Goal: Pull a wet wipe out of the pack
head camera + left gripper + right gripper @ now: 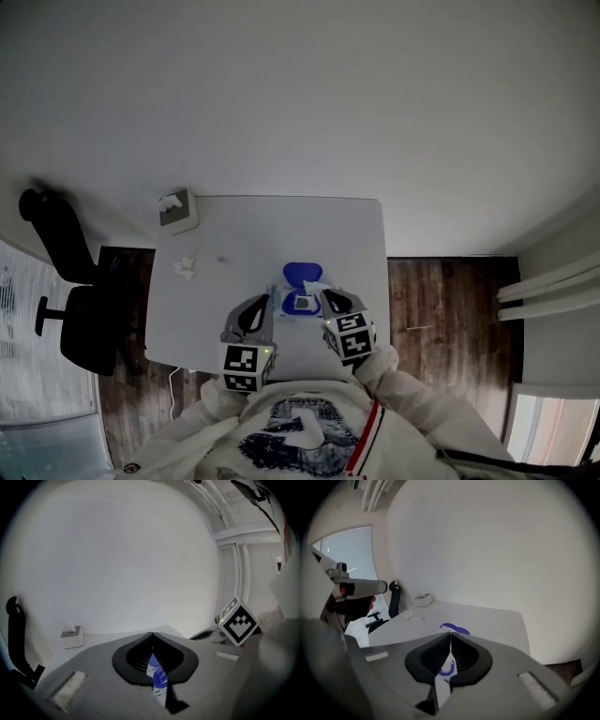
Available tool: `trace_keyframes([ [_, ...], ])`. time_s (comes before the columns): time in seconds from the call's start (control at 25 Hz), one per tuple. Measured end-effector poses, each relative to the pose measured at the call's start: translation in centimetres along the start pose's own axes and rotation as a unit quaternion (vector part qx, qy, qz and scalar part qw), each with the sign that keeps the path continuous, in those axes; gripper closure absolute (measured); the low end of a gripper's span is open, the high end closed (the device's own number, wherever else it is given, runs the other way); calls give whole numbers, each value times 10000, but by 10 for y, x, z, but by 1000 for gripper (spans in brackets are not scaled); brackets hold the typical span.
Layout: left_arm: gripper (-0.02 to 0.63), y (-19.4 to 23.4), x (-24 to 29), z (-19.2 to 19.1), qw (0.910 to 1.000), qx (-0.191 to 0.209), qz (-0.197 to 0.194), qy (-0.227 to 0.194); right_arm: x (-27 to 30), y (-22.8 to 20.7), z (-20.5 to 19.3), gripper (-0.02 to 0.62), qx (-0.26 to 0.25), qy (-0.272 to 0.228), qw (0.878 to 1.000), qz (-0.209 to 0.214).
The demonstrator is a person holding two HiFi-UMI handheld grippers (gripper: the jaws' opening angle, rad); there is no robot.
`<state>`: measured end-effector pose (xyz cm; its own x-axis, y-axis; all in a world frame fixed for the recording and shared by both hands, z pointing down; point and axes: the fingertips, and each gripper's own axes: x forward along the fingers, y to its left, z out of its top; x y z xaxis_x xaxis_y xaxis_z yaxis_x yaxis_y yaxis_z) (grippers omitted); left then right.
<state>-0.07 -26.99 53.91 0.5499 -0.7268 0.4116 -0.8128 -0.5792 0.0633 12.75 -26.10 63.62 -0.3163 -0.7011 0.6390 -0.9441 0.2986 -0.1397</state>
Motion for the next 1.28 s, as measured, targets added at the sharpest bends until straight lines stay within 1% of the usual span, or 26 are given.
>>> trace_keyframes([
  [0.24, 601, 1, 10, 15, 9996, 153, -182, -136, -35, -23, 24, 588, 299, -487, 9967, -582],
  [0.36, 601, 2, 13, 21, 9992, 235, -248, -203, -52, -32, 35, 588, 327, -695, 9934, -846],
  [0.6, 601, 2, 13, 31, 9986, 304, -302, -298, -88, -40, 62, 588, 584, -1385, 9823, -1120],
  [0.72, 601, 3, 14, 41, 9981, 356, -301, -402, -102, -42, 79, 588, 557, -1666, 9772, -1196],
  [0.84, 601, 5, 13, 54, 9972, 456, -252, -535, -116, -42, 96, 589, 530, -1927, 9722, -1218],
  [0.96, 601, 7, 11, 62, 9967, 507, -132, -620, -125, -42, 106, 589, 495, -2095, 9697, -1152],
  [1.12, 601, -1, 5, 61, 9967, 534, 66, -610, -133, -46, 107, 588, 404, -2141, 9710, -983],
  [1.28, 601, -19, -2, 56, 9969, 492, 256, -558, -145, -55, 102, 588, 359, -2153, 9727, -787],
])
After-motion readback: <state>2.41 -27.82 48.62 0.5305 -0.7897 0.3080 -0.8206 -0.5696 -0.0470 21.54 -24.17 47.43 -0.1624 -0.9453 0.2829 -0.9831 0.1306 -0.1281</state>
